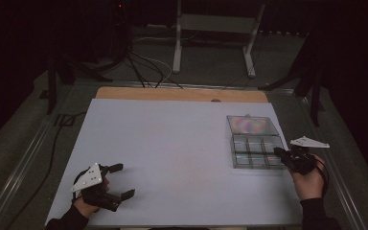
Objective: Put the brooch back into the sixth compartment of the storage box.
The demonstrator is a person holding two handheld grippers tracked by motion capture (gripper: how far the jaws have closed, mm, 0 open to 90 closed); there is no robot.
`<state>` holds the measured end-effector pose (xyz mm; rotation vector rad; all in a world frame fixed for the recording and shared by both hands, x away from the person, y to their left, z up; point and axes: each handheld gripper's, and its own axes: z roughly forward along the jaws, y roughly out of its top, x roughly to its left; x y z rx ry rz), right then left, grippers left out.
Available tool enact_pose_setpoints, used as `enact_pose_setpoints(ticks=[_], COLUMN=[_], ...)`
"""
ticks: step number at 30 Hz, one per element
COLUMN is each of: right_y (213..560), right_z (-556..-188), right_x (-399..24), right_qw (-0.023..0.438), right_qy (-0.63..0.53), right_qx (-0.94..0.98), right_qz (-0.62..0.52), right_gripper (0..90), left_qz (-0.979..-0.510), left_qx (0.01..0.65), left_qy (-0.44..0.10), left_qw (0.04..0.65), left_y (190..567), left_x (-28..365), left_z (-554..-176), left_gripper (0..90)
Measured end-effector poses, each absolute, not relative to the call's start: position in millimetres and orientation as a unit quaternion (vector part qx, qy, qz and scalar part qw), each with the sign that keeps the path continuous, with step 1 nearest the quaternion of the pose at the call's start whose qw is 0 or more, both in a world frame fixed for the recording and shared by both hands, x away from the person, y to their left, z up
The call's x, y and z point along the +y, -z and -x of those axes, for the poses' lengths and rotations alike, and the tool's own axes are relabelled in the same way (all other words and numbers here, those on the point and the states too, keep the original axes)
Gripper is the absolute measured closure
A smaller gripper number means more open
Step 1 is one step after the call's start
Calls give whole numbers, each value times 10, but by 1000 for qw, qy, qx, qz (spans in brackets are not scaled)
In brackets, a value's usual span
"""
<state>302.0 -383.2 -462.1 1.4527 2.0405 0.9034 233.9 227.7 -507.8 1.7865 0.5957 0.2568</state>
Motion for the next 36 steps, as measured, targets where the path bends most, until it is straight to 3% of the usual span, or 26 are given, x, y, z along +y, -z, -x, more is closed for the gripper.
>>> enact_pose_setpoints(ticks=[36], right_y=[4826], right_z=[-3076], right_x=[-3914], right_qw=[205], right_qy=[-289], right_qx=[751], right_qz=[-557], right_gripper=[848], left_qz=[-767], left_qx=[255], left_qy=[-110], left_qw=[579], left_y=[5083], left_x=[2270], left_z=[-2342], left_gripper=[12])
